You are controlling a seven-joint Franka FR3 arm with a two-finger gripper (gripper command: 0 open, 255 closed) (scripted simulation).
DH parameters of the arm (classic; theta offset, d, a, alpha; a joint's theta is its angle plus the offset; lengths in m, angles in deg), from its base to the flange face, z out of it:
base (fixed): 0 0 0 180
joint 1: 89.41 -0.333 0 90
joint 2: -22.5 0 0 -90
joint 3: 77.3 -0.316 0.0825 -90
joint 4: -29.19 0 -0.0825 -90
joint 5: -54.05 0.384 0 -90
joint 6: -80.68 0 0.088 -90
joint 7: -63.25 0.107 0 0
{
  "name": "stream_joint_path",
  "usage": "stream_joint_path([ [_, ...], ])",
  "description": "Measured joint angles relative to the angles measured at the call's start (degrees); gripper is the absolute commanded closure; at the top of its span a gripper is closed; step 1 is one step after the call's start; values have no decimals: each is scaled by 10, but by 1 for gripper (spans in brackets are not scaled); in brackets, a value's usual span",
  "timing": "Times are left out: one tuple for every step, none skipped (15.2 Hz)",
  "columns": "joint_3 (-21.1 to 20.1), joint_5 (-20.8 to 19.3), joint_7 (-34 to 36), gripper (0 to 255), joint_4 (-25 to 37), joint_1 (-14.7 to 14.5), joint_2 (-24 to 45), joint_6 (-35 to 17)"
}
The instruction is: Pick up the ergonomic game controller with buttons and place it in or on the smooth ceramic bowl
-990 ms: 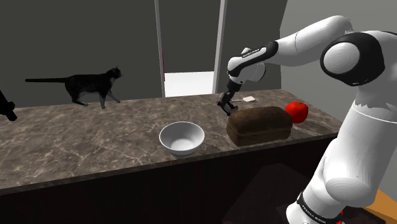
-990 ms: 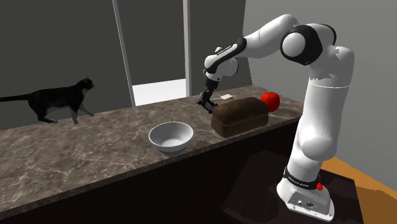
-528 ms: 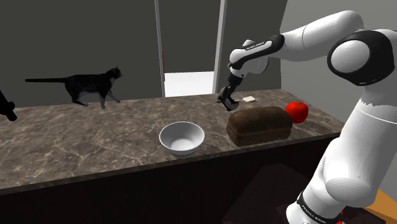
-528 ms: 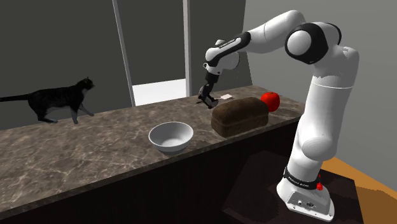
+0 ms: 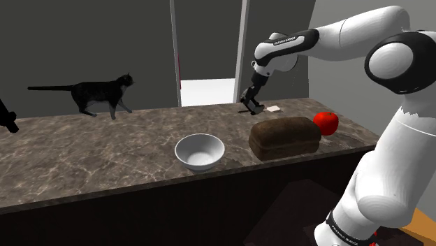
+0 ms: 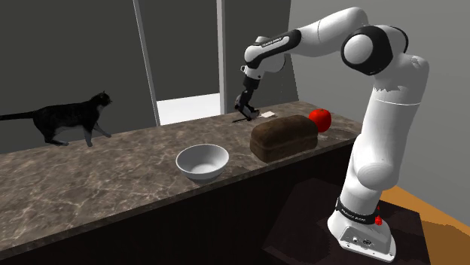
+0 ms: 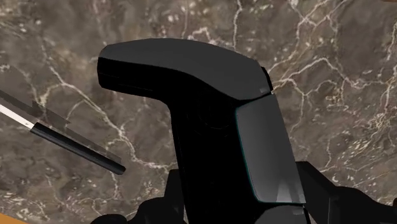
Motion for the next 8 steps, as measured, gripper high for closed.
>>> stream_joint_path([
  [0,-3,4,255,4,0,-4,7],
  [-1,-6,7,255,8,-1,-7,13],
  [-1,-9,10,255,14,-1,-10,20],
  [-1,-10,11,255,18,-1,-10,25],
  [-4,-13,19,255,16,-4,-15,26],
  [-10,-21,32,255,4,-9,-28,22],
  [-17,-29,48,255,-7,-15,-38,18],
  [-23,-31,60,255,-11,-20,-40,13],
])
